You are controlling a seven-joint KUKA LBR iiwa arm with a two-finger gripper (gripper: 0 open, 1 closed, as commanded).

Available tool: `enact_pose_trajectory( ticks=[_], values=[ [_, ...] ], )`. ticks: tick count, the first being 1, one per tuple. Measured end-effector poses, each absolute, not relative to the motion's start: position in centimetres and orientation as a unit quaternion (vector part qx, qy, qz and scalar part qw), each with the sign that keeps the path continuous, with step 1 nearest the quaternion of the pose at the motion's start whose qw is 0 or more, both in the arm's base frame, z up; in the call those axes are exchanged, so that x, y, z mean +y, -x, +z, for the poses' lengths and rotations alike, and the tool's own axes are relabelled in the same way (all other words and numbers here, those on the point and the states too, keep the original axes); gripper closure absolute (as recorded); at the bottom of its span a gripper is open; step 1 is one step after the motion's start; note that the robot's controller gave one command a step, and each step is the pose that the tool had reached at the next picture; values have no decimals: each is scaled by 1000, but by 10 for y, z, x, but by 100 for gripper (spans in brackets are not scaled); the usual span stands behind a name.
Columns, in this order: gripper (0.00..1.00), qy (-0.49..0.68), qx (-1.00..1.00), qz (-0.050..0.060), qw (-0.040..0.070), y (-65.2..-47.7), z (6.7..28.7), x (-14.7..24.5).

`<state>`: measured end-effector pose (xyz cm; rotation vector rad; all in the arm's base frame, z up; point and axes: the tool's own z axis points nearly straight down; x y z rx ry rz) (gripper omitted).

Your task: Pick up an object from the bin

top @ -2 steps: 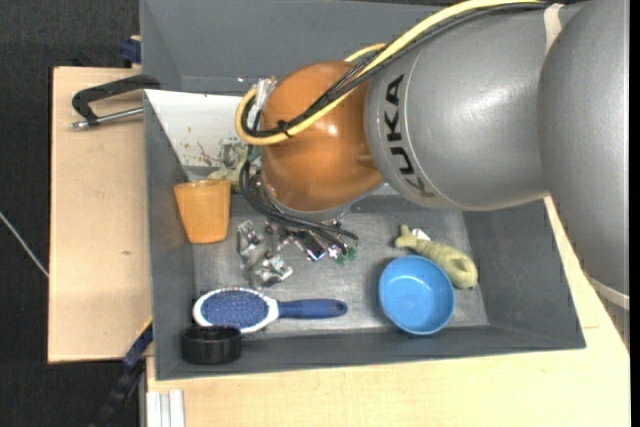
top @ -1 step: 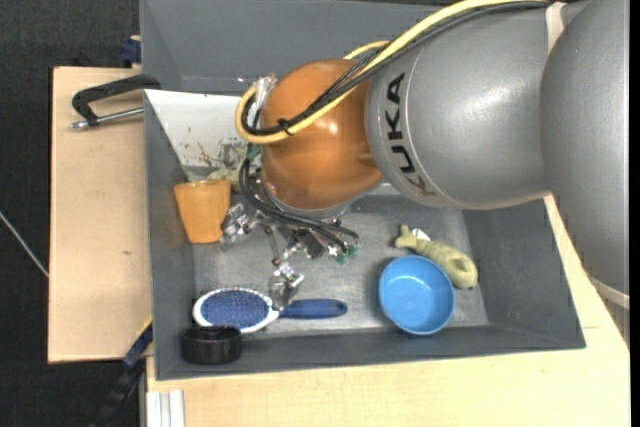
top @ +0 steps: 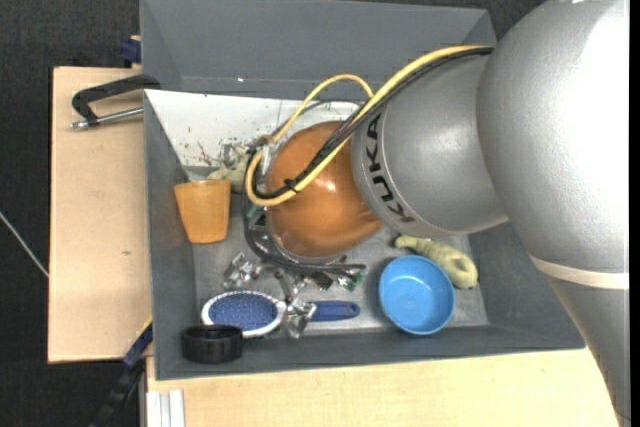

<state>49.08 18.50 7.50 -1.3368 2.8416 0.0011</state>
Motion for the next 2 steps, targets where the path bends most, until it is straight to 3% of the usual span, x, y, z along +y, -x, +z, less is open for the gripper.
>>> enact_pose_trajectory(
  ticks=[1, 2],
  values=[
    [100, 425, 905, -1, 4, -494, 78, 185],
    [100, 486, 874, 0, 7, -502, 241, 190]
  ],
)
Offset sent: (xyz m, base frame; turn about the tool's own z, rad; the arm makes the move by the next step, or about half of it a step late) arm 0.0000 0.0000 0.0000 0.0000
